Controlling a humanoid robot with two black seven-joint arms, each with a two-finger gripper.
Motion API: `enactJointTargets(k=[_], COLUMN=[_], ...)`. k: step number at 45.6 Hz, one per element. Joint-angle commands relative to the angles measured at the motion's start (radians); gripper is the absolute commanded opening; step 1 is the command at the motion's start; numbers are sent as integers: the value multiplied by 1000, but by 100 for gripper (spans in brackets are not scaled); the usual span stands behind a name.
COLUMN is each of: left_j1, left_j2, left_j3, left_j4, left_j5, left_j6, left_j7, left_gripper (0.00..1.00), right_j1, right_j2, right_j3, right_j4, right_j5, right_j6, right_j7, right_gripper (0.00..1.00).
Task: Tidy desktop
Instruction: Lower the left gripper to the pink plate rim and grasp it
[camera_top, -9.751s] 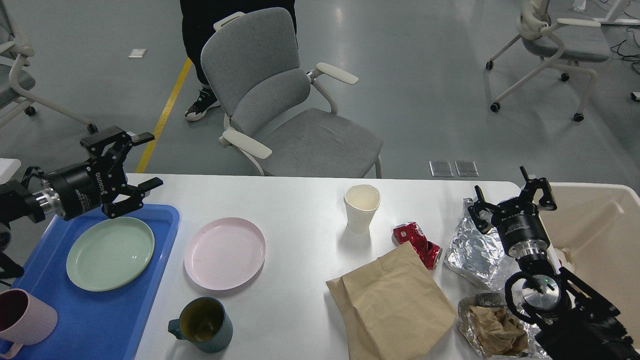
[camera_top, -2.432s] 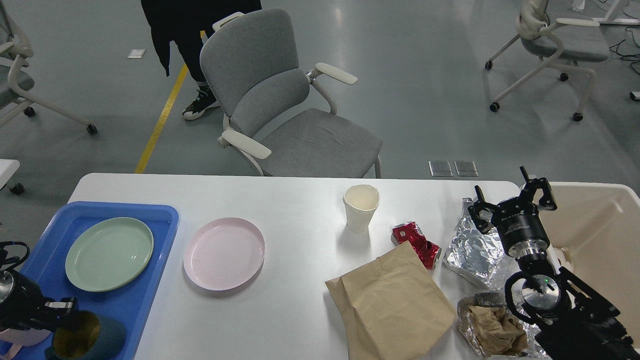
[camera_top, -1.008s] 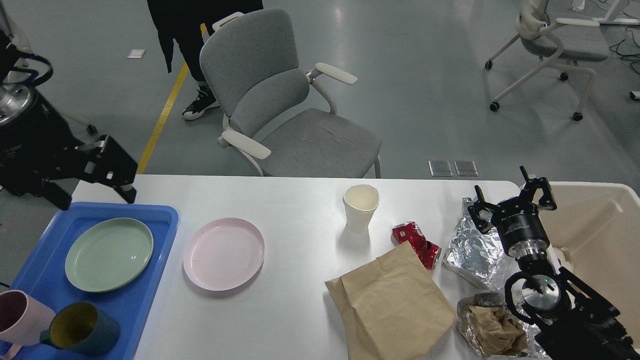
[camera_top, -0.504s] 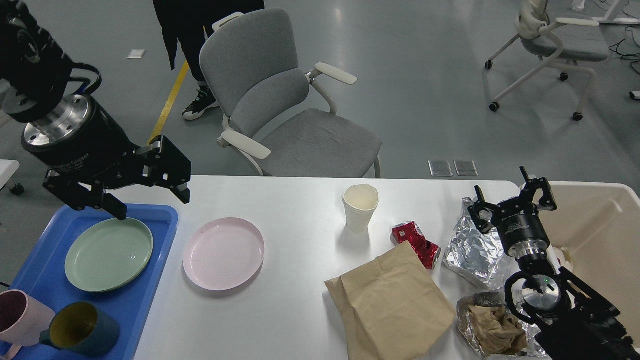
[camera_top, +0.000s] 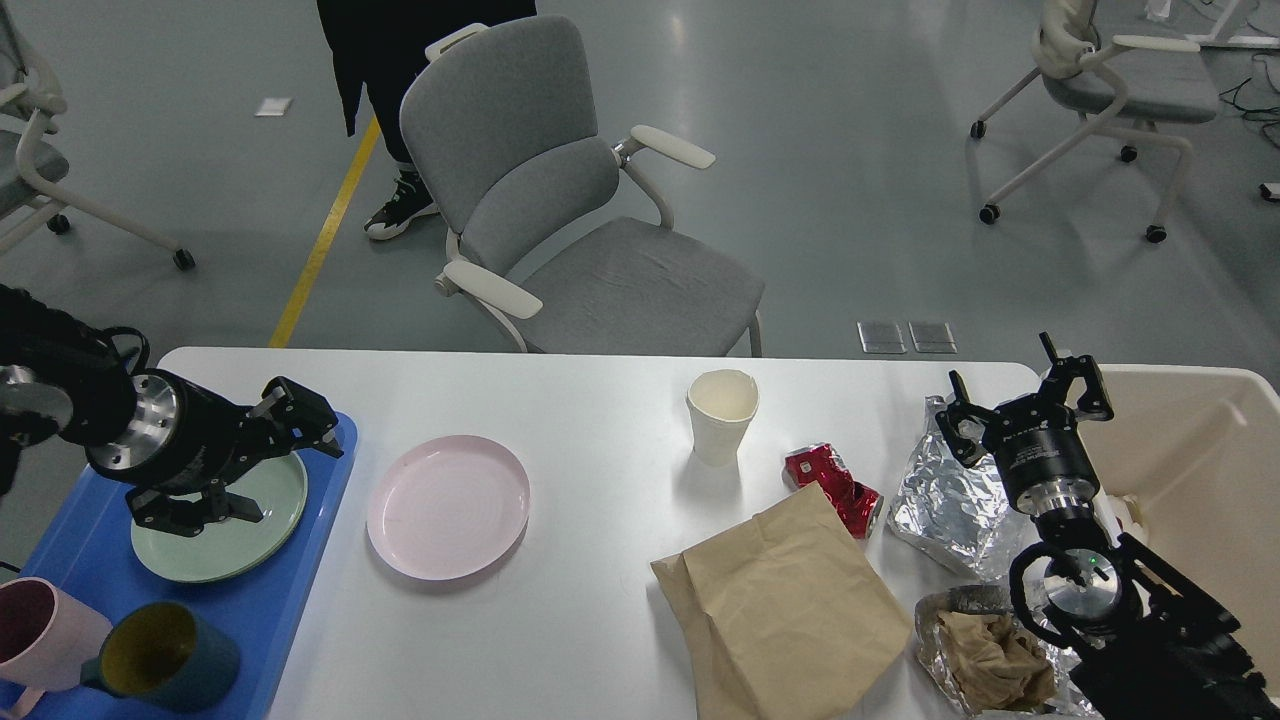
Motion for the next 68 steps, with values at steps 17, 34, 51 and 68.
enactJointTargets(k=[17, 34, 51, 68], left_j1=[616, 669, 728, 767], left_j2=[-5, -71, -76, -87], left_j3=[-498, -540, -589, -627], left_j4=[448, 473, 525, 568], left_j5=[69, 173, 175, 173], left_j6=[162, 229, 231, 223], left_j7=[110, 106, 112, 120], left_gripper=[91, 74, 44, 19], right_j1=[0, 0, 0, 0], right_j2=[0, 0, 0, 0], right_j3=[0, 0, 0, 0], right_j4=[0, 0, 0, 0], right_j5=[0, 0, 0, 0], right_j6=[0, 0, 0, 0], right_j7=[-1, 0, 0, 0], right_gripper=[100, 100, 100, 100])
